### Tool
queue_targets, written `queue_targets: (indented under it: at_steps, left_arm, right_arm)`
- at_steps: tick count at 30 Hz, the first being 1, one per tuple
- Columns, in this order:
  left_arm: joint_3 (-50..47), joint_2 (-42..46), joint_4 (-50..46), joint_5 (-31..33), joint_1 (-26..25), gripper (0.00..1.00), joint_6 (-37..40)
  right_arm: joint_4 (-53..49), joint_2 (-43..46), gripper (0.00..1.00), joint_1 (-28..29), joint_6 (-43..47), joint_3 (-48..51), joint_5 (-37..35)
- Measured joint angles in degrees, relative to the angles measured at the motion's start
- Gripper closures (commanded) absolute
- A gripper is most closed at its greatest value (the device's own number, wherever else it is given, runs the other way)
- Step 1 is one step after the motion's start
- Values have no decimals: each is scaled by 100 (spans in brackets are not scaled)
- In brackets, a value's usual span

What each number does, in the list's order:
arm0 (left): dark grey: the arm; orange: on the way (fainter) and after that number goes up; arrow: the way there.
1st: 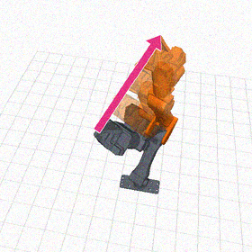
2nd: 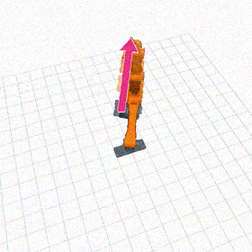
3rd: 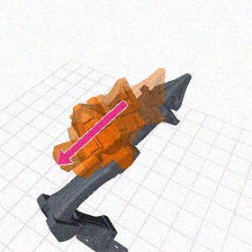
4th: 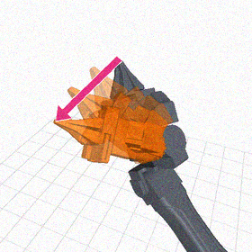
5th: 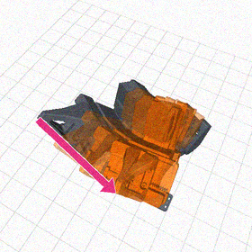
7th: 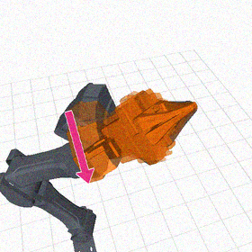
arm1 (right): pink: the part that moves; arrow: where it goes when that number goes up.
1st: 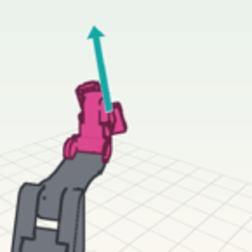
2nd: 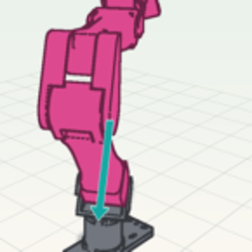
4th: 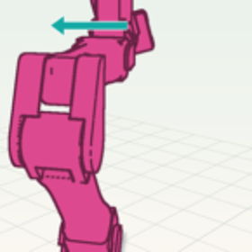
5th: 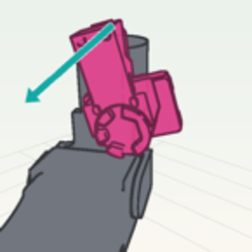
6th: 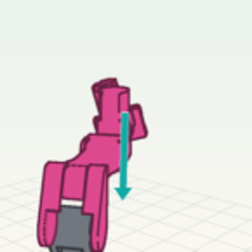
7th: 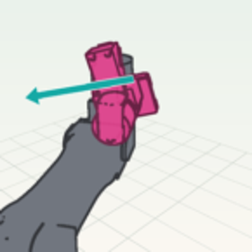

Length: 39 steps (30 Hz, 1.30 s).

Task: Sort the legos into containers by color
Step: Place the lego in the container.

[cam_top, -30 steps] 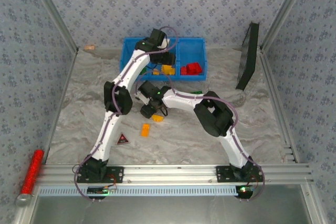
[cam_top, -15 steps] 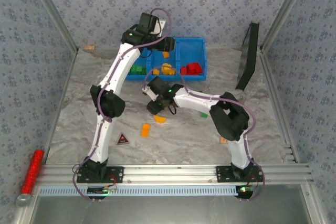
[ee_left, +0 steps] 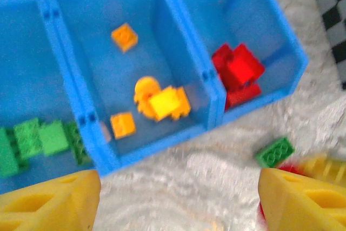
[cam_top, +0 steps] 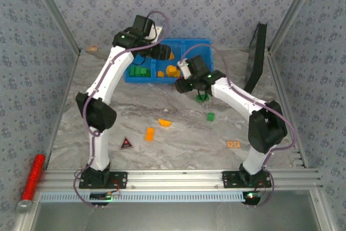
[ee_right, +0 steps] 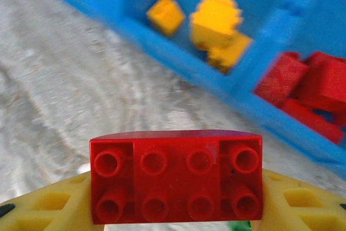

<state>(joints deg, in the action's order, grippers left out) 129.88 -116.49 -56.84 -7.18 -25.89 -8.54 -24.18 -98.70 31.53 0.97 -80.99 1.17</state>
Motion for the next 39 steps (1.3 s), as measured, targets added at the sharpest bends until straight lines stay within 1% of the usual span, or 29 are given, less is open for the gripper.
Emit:
queue_targets:
  at_steps: [4,6,9,13,17,21,24,27,31,35,39]
  left_arm:
    - [-1327,944,186,170,-15,23,-2]
    - [-1982,1460,319,289,-52,22,0]
    - [-2688,2059,404,382,-212,22,17]
    - [-3620,2728,629,321,-632,21,114]
    - [-4415,3053,800,264,-1276,21,146]
    - [-4876,3045,1099,256,-1996,21,-122]
    - [-4937,2896,1351,330,-2457,21,-490]
    - [-4907,2527,1746,525,-2863,21,-931]
    - [-4907,1985,2280,964,-3303,21,-1401]
    - [-4927,1620,2986,1419,-3727,21,-1683]
    - [-4660,1134,3311,1578,-3910,21,-1928]
  right_arm:
    - [-225,-181,51,-529,-15,-348,-37]
    - [-308,-428,51,-695,-15,-723,-37]
    - [-407,-881,51,-833,-15,-1320,-39]
    - [-518,-1523,51,-918,-11,-2039,-37]
    - [-656,-2039,52,-962,7,-2518,-59]
    - [-791,-2433,52,-988,63,-2879,-192]
    - [-881,-2629,52,-992,136,-3064,-308]
    - [-968,-2715,51,-999,186,-3121,-385]
    - [-1016,-2787,50,-1023,258,-3136,-452]
    - [-1016,-2898,47,-1054,330,-3136,-492]
    - [-1019,-2994,42,-1067,376,-3134,-516]
